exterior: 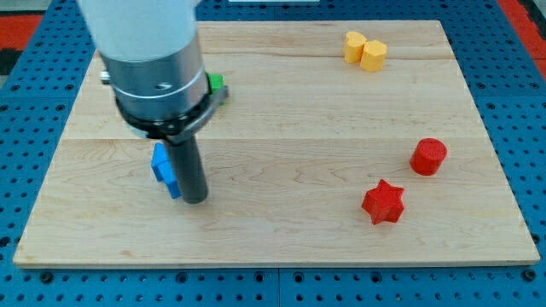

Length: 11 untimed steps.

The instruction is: Slide the red circle left a bit

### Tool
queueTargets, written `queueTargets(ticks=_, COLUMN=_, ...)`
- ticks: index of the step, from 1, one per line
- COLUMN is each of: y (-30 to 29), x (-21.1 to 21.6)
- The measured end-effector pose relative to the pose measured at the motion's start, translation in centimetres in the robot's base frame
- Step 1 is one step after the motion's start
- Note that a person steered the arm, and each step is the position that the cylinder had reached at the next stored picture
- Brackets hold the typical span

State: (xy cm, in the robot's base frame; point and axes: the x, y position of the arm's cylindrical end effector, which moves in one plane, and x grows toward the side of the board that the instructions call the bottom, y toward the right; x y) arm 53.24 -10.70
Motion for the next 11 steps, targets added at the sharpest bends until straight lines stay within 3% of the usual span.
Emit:
queueTargets(ticks=1, y=3.6, x=-1.1)
queueTargets(ticks=4, y=26.1, x=-10.5)
queueTargets(ticks=6, y=35.0, x=-9.2)
queueTargets(ticks=7, y=32.6, x=-4.9)
queueTargets(ticks=8, y=28.7, x=-4.5)
queueTargets(ticks=11, y=27.7, x=-6.9)
